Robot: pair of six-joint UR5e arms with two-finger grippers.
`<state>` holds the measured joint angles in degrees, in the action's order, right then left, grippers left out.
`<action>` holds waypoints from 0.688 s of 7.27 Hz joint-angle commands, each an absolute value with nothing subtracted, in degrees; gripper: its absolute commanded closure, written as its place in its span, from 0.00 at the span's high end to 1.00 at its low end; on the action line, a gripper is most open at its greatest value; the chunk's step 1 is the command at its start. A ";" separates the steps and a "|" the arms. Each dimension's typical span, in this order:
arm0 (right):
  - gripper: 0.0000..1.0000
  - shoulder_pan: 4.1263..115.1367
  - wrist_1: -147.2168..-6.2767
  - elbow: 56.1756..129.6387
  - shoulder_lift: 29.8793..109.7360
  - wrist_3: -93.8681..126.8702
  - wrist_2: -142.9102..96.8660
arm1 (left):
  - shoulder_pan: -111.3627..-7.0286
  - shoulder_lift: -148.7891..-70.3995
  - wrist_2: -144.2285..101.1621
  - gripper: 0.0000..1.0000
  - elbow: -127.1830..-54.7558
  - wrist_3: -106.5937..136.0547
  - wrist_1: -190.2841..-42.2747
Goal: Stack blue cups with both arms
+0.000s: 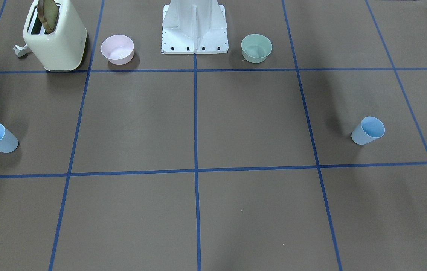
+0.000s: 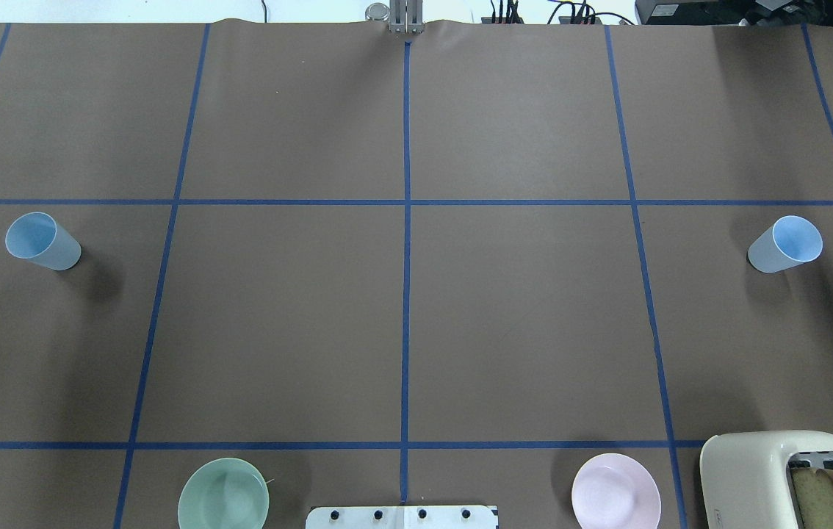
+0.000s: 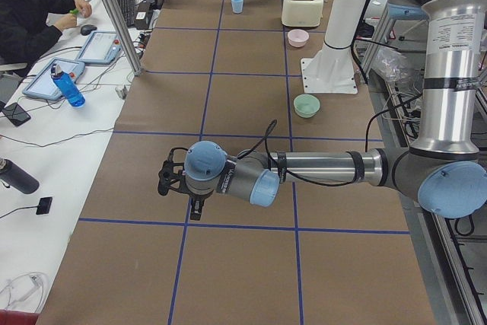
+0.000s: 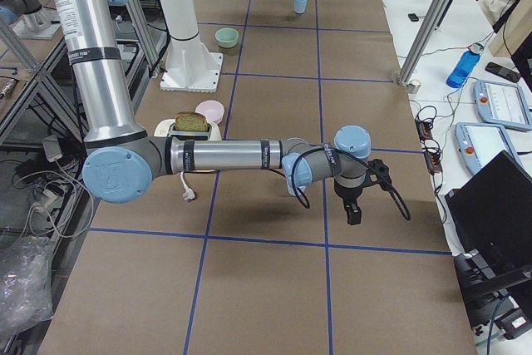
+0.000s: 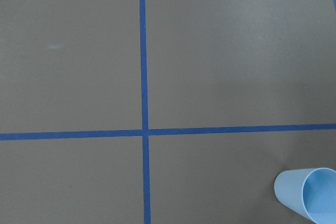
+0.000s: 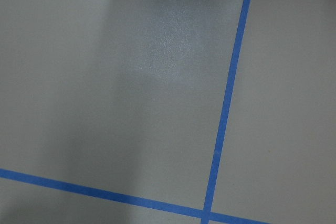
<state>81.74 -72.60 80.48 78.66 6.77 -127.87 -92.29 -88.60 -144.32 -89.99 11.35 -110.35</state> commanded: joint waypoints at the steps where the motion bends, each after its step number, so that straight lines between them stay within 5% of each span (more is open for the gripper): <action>1: 1.00 81.74 -72.60 80.94 78.66 6.94 -127.62 | -92.29 -88.42 -144.32 0.98 -90.00 11.34 -110.48; 5: 1.00 79.47 -68.51 84.17 83.29 15.50 -127.97 | -88.88 -91.91 -144.41 0.98 -90.79 17.36 -110.65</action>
<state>81.11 -71.54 81.81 80.30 10.15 -127.89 -91.12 -89.89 -144.44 -90.52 13.84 -110.61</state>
